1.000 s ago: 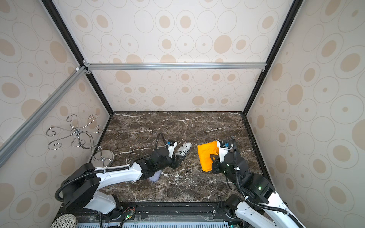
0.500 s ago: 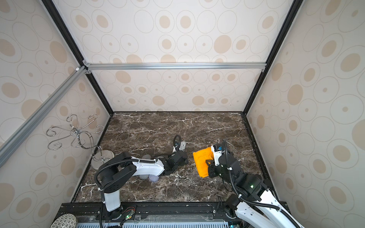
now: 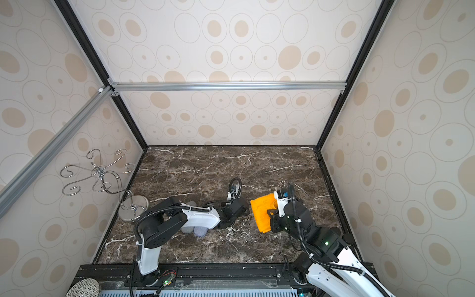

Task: Wipe the eyeglass case
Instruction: Place the eyeglass case at the center of the board.

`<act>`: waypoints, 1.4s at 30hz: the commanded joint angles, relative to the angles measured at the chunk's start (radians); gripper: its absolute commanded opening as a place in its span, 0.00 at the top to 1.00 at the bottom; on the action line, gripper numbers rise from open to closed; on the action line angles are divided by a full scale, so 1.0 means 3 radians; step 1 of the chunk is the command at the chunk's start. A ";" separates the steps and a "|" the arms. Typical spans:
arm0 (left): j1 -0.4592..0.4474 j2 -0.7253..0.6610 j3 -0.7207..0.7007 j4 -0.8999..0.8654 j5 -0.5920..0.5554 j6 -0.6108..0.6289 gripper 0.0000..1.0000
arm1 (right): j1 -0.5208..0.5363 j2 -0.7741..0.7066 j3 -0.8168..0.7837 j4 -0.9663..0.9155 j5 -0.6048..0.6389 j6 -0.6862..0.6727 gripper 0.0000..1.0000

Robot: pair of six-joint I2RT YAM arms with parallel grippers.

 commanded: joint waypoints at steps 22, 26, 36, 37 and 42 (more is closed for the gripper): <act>-0.0112 -0.0873 -0.0460 0.0217 0.0123 0.0433 0.18 | -0.0003 -0.0076 0.0049 -0.0067 -0.0059 -0.0134 1.00; -0.0109 -0.1390 -0.0808 0.0055 0.0362 0.0644 0.17 | 0.0000 0.0050 0.0054 -0.0008 -0.0239 -0.0171 1.00; -0.0017 -0.2473 -0.1328 -0.0944 0.0508 0.0755 0.14 | 0.0037 0.0324 0.0069 0.0231 -0.0594 -0.0199 1.00; 0.0016 -0.2538 -0.1370 -0.1008 0.0529 0.0749 0.14 | 0.0051 0.0344 0.0072 0.0246 -0.0617 -0.0201 1.00; 0.0225 -0.2759 -0.1535 -0.1192 0.0667 0.0743 0.13 | 0.0088 0.0438 0.0100 0.0280 -0.0649 -0.0198 1.00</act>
